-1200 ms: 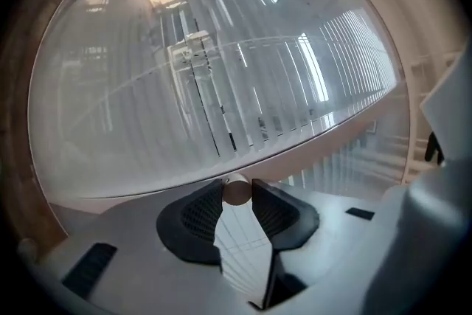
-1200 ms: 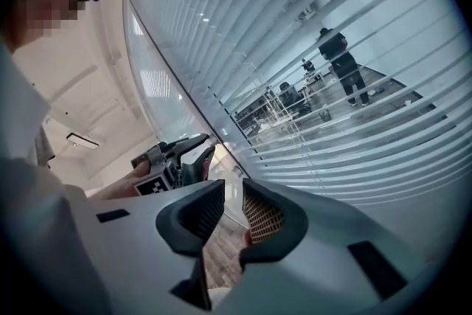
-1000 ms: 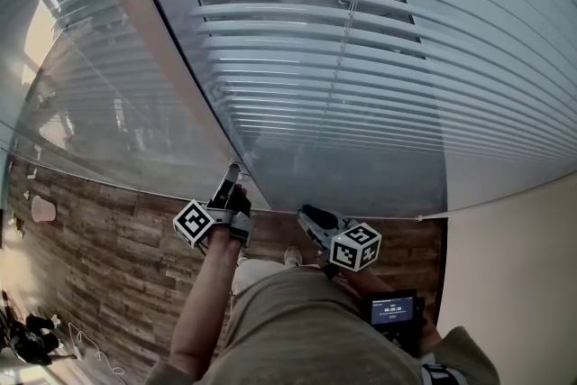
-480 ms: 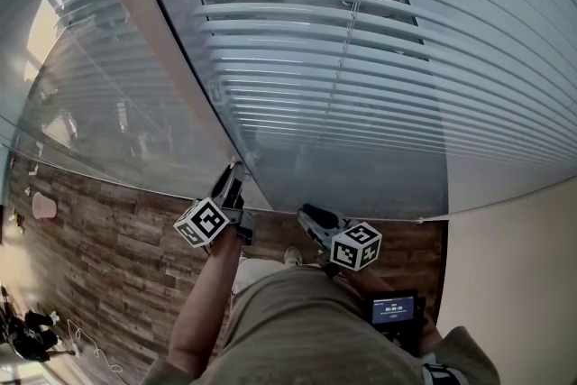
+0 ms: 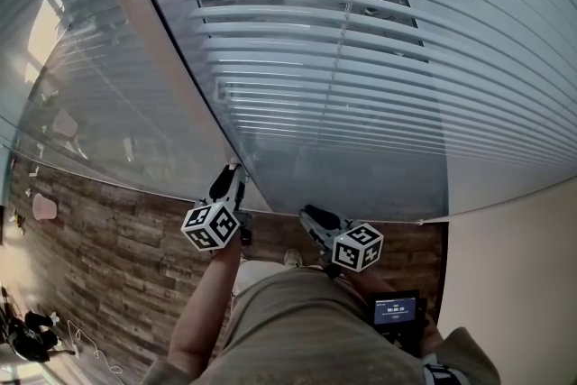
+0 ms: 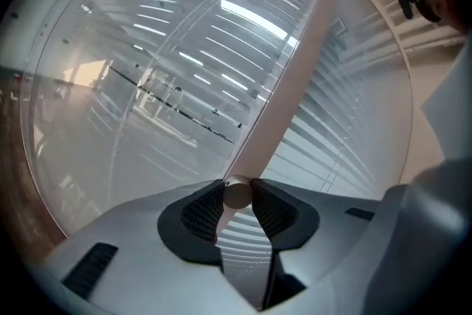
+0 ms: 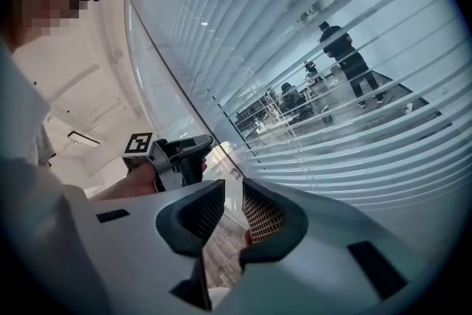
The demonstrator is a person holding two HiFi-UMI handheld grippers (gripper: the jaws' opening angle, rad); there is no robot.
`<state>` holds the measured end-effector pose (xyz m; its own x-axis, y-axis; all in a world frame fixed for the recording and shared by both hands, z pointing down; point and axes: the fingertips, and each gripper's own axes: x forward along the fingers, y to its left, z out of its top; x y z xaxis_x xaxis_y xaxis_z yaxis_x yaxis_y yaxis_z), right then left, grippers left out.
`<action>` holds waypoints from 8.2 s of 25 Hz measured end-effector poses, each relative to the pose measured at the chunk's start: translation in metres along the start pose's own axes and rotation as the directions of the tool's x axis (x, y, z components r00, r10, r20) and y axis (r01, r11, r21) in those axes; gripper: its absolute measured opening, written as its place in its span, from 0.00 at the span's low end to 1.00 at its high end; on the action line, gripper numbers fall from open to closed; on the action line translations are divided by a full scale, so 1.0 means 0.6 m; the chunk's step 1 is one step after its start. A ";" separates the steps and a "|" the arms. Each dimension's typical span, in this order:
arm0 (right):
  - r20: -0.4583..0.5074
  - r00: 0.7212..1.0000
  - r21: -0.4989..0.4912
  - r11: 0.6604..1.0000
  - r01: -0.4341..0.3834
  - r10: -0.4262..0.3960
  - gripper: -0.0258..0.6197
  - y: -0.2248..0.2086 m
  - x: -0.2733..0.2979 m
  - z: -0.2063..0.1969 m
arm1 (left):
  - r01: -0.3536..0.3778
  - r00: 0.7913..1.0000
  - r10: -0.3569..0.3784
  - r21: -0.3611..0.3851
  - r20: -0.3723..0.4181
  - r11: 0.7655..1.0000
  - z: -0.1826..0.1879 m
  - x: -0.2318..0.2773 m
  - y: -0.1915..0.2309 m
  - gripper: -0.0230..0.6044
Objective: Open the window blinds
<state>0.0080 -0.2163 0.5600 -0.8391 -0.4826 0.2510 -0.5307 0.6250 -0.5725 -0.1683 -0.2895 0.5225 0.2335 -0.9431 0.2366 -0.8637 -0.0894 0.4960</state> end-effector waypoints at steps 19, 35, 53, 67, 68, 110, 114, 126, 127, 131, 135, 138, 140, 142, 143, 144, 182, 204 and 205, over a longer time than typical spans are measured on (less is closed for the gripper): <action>0.017 1.000 0.007 1.000 0.007 -0.007 0.17 -0.003 -0.013 -0.001 | -0.088 0.995 0.097 0.429 0.000 0.899 -0.003 0.001 -0.011 0.25; 0.022 1.000 0.010 1.000 0.015 -0.015 0.17 -0.005 -0.028 -0.008 | -0.208 0.966 0.248 0.802 0.078 0.560 -0.018 0.000 -0.017 0.25; 0.021 1.000 0.020 1.000 0.012 -0.012 0.17 -0.005 -0.023 -0.006 | -0.158 0.961 0.262 0.956 0.091 0.247 -0.019 0.002 -0.025 0.25; 0.003 1.000 0.018 1.000 0.011 -0.011 0.17 -0.003 -0.015 -0.009 | -0.140 0.958 0.260 0.989 0.121 0.053 -0.022 0.002 -0.029 0.25; 0.003 1.000 0.018 1.000 0.011 -0.011 0.17 -0.003 -0.015 -0.010 | -0.137 0.957 0.262 0.990 0.122 0.039 -0.022 0.001 -0.029 0.25; 0.021 0.999 -0.127 0.991 0.030 -0.027 0.17 0.054 0.018 0.028 | 0.094 0.996 -0.086 0.492 -0.038 0.865 0.014 -0.093 -0.045 0.35; 0.062 0.998 -0.158 0.987 0.038 -0.029 0.17 0.067 0.024 0.046 | 0.137 0.990 -0.140 0.360 -0.017 0.923 0.008 -0.110 -0.038 0.35; 0.061 0.995 -0.183 0.979 0.092 -0.082 0.17 0.112 0.053 0.029 | 0.263 0.965 -0.256 0.248 -0.061 0.932 0.003 -0.145 -0.015 0.35; 0.062 0.994 -0.184 0.978 0.099 -0.089 0.17 0.118 0.059 0.023 | 0.272 0.962 -0.263 0.245 -0.068 0.931 -0.001 -0.152 -0.009 0.35; 0.066 0.991 -0.183 0.975 0.127 -0.116 0.17 0.152 0.087 -0.001 | 0.313 0.949 -0.296 0.208 -0.112 0.927 -0.021 -0.183 0.021 0.35; 0.071 0.987 -0.223 0.962 0.157 -0.144 0.17 0.194 0.116 -0.038 | 0.371 0.927 -0.355 0.149 -0.122 0.917 -0.032 -0.223 0.041 0.35; 0.068 0.986 -0.238 0.957 0.166 -0.154 0.17 0.229 0.133 -0.037 | 0.393 0.917 -0.374 0.165 -0.136 0.905 -0.023 -0.244 0.046 0.35; 0.073 0.984 -0.245 0.953 0.177 -0.164 0.17 0.248 0.139 -0.033 | 0.411 0.909 -0.389 0.161 -0.152 0.897 -0.021 -0.251 0.052 0.35; 0.081 0.981 -0.253 0.949 0.189 -0.174 0.17 0.260 0.144 -0.033 | 0.424 0.902 -0.400 0.162 -0.160 0.891 -0.021 -0.256 0.064 0.35; 0.084 0.980 -0.254 0.947 0.196 -0.180 0.17 0.264 0.147 -0.036 | 0.428 0.901 -0.404 0.163 -0.161 0.889 -0.021 -0.261 0.070 0.35; 0.085 0.979 -0.253 0.946 0.203 -0.187 0.17 0.269 0.149 -0.039 | 0.430 0.899 -0.406 0.166 -0.161 0.887 -0.020 -0.266 0.076 0.35; 0.237 0.900 -0.155 0.900 0.406 -0.366 0.20 0.433 -0.128 -0.246 | 0.512 0.852 -0.444 0.264 -0.278 0.817 -0.172 -0.582 0.007 0.35; 0.222 0.949 -0.160 0.951 0.263 -0.225 0.21 0.596 -0.515 -0.503 | 0.351 0.928 -0.300 0.243 -0.223 0.904 -0.441 -0.999 -0.197 0.35; 0.224 0.949 -0.156 0.953 0.259 -0.221 0.21 0.606 -0.518 -0.512 | 0.348 0.929 -0.297 0.243 -0.222 0.906 -0.442 -1.014 -0.194 0.35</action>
<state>0.0387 0.3495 0.5136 -0.6527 -0.7334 0.1902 -0.7415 0.5668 -0.3589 -0.0913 0.3796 0.5423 0.5723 -0.7784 0.2578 -0.8096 -0.4865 0.3284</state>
